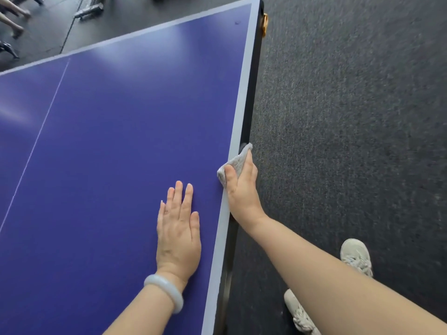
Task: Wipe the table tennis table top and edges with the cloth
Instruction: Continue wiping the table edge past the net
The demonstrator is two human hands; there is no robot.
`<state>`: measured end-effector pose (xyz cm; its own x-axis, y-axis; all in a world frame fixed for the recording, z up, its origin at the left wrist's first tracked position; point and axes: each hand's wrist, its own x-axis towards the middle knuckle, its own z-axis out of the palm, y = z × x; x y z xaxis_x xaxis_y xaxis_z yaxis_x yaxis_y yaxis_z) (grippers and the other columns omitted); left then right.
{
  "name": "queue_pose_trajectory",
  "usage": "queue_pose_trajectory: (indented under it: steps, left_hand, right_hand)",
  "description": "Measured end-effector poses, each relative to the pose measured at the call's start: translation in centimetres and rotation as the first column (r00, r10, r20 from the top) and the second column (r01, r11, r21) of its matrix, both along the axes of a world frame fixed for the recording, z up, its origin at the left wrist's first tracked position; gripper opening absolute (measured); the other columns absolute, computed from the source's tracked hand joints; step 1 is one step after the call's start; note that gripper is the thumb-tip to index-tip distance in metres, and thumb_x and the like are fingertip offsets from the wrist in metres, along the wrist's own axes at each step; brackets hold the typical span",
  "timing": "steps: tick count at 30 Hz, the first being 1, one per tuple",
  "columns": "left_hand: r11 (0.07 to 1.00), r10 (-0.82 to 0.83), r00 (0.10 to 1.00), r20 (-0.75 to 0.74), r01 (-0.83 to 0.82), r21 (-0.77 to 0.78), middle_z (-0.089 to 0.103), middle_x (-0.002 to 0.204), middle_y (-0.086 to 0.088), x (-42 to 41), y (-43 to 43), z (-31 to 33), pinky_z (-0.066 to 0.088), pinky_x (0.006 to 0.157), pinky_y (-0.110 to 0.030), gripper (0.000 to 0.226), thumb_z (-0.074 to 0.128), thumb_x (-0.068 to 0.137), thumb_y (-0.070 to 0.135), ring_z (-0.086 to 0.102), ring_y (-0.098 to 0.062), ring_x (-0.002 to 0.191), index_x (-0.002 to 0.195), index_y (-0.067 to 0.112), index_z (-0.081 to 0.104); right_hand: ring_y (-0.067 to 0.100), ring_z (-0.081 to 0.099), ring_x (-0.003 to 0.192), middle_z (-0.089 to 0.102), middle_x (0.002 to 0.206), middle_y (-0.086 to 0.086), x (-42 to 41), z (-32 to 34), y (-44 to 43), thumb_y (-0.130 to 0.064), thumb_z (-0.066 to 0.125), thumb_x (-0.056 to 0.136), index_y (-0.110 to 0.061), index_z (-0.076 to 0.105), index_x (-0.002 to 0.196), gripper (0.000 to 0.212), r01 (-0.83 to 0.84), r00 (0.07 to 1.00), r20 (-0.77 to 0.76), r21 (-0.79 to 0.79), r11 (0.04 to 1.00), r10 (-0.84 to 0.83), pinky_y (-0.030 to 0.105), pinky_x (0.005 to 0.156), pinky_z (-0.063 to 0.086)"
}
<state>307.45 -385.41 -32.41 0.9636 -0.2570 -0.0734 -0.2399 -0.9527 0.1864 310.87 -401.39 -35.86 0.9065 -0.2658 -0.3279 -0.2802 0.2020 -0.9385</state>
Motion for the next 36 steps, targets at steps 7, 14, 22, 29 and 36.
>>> queue_pose_trajectory:
  steps: [7, 14, 22, 29, 36]
  left_hand:
    - [0.998, 0.007, 1.0, 0.026, -0.006, -0.057, 0.015, 0.165, 0.003, 0.2, 0.0, -0.2, 0.008, 0.125, -0.041, 0.057, 0.016, 0.101, 0.033, 0.004, -0.01, 0.152, 0.156, 0.018, 0.023]
    - [0.999, 0.006, 0.999, 0.035, -0.005, -0.039, 0.012, 0.165, 0.004, 0.2, 0.2, -0.1, 0.003, 0.125, -0.037, 0.055, 0.02, 0.102, 0.029, 0.003, -0.011, 0.152, 0.157, 0.021, 0.022]
    - [1.0, -0.004, 0.998, 0.066, 0.005, -0.008, 0.011, 0.165, 0.002, 0.4, 0.2, -0.6, 0.001, 0.125, -0.036, 0.052, 0.03, 0.106, 0.02, 0.004, -0.015, 0.153, 0.157, 0.021, 0.019]
    - [1.0, -0.017, 0.997, 0.07, 0.017, 0.007, 0.009, 0.165, 0.003, 0.4, 0.1, -0.5, 0.0, 0.125, -0.036, 0.057, 0.016, 0.101, 0.03, 0.003, -0.015, 0.153, 0.157, 0.022, 0.016]
    - [0.998, -0.001, 0.998, 0.068, -0.003, 0.058, 0.004, 0.166, 0.003, 0.5, 0.2, -1.0, -0.002, 0.124, -0.037, 0.054, 0.022, 0.105, 0.026, -0.001, -0.014, 0.153, 0.158, 0.023, 0.01]
  right_hand:
    - [0.019, 0.034, 0.143, 0.035, 0.152, -0.001, -8.3, 0.0, 6.5, -0.043, 0.037, 0.105, -0.043, -0.003, 0.157, 0.065, 0.169, 0.983, 0.065, 0.008, 0.986, -0.169, 0.053, 0.12, 0.024]
    - [0.024, 0.04, 0.14, 0.04, 0.153, 0.008, -6.9, -0.4, 5.5, -0.051, 0.036, 0.102, -0.045, -0.006, 0.155, 0.068, 0.112, 0.992, 0.053, -0.021, 0.994, -0.11, 0.051, 0.118, 0.028]
    - [0.012, 0.042, 0.12, 0.037, 0.127, -0.006, -4.8, -1.0, 4.5, -0.043, 0.037, 0.106, -0.038, 0.0, 0.159, 0.065, 0.17, 0.979, 0.11, 0.012, 0.985, -0.17, 0.056, 0.115, 0.031]
    - [0.007, 0.051, 0.113, 0.051, 0.13, -0.01, -14.1, -1.3, 10.3, -0.048, 0.039, 0.102, -0.045, 0.004, 0.157, 0.066, 0.174, 0.975, 0.127, 0.06, 0.983, -0.18, 0.055, 0.109, 0.038]
    - [0.013, 0.038, 0.123, 0.033, 0.128, -0.006, -1.4, -1.5, 3.6, -0.036, 0.039, 0.107, -0.033, 0.005, 0.16, 0.062, 0.226, 0.971, 0.049, 0.124, 0.966, -0.234, 0.051, 0.119, 0.028]
